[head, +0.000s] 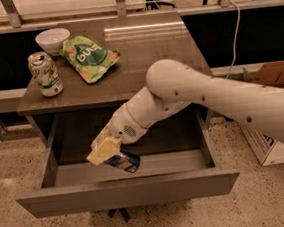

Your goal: Place redbull can into top drawer

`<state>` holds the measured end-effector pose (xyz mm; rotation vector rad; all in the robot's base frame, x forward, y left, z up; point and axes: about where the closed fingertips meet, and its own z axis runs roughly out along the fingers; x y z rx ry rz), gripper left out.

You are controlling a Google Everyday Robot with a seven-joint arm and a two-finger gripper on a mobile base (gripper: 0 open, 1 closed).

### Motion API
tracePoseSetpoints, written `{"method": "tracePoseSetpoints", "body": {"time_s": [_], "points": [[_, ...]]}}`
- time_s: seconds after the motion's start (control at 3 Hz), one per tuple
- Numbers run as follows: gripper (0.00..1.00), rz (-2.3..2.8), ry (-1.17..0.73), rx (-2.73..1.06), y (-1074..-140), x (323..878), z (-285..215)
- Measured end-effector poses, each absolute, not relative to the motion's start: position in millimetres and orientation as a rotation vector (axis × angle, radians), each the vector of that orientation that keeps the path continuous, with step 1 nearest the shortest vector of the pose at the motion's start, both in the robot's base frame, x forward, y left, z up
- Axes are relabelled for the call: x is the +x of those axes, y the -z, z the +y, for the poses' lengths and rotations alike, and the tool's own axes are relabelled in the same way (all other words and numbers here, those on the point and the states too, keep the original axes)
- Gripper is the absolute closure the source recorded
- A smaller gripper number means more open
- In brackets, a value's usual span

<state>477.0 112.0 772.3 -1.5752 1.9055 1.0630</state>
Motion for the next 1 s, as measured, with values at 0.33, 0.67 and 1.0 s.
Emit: {"method": "tracePoseSetpoints", "body": {"time_s": [0.33, 0.67, 1.0], "points": [[0.78, 1.926, -0.962, -1.680, -736, 474, 160], [0.53, 1.922, -0.709, -1.750, -731, 488, 183], [0.30, 1.964, -0.568, -1.756, -707, 502, 199]]}}
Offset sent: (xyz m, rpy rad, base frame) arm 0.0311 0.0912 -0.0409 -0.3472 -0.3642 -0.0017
